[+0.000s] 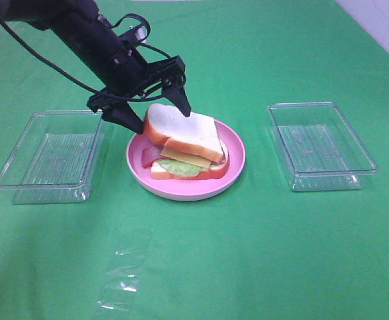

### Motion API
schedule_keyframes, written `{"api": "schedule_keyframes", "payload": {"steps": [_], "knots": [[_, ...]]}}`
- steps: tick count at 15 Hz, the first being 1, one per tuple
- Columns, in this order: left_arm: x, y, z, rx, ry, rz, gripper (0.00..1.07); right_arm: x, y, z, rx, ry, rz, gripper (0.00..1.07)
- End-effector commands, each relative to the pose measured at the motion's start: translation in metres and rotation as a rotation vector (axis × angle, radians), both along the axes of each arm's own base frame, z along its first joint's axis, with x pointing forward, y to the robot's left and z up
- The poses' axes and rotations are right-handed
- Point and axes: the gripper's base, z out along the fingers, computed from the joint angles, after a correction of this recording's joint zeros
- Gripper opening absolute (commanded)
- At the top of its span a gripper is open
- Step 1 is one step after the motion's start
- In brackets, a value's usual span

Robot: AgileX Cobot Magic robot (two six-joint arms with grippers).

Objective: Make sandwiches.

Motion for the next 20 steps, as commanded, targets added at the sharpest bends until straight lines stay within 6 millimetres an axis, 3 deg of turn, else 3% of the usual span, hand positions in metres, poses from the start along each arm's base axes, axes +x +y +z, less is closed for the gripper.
{"api": "schedule_keyframes", "payload": {"steps": [1,3,5,7,9,12,16,18,20], "knots": [[-0.003,0.007,0.025,0.119,0.000,-0.017,0.83,-0.002,0.000,0.000,-0.007,-0.025,-0.003,0.98],[-0.001,0.012,0.038,0.190,-0.008,-0.040,0.86,-0.002,0.000,0.000,-0.007,-0.025,-0.003,0.98],[0.000,0.021,0.052,0.299,-0.022,-0.077,0.97,-0.002,0.000,0.000,-0.007,-0.025,-0.003,0.98],[0.003,0.035,0.061,0.388,-0.031,-0.078,0.98,-0.002,0.000,0.000,-0.007,-0.025,-0.003,0.98],[0.016,0.088,0.078,0.439,-0.069,0.019,0.98,-0.002,0.000,0.000,-0.007,-0.025,-0.003,0.98],[0.022,0.137,0.092,0.448,-0.092,0.085,0.98,-0.002,0.000,0.000,-0.007,-0.025,-0.003,0.98],[0.023,0.218,0.100,0.396,-0.081,0.208,0.98,-0.002,0.000,0.000,-0.007,-0.025,-0.003,0.98],[0.011,0.219,0.107,0.416,-0.080,0.198,0.98,-0.002,0.000,0.000,-0.007,-0.025,-0.003,0.98],[-0.019,0.219,0.115,0.429,-0.062,0.186,0.98,-0.002,0.000,0.000,-0.007,-0.025,-0.003,0.98]]}}
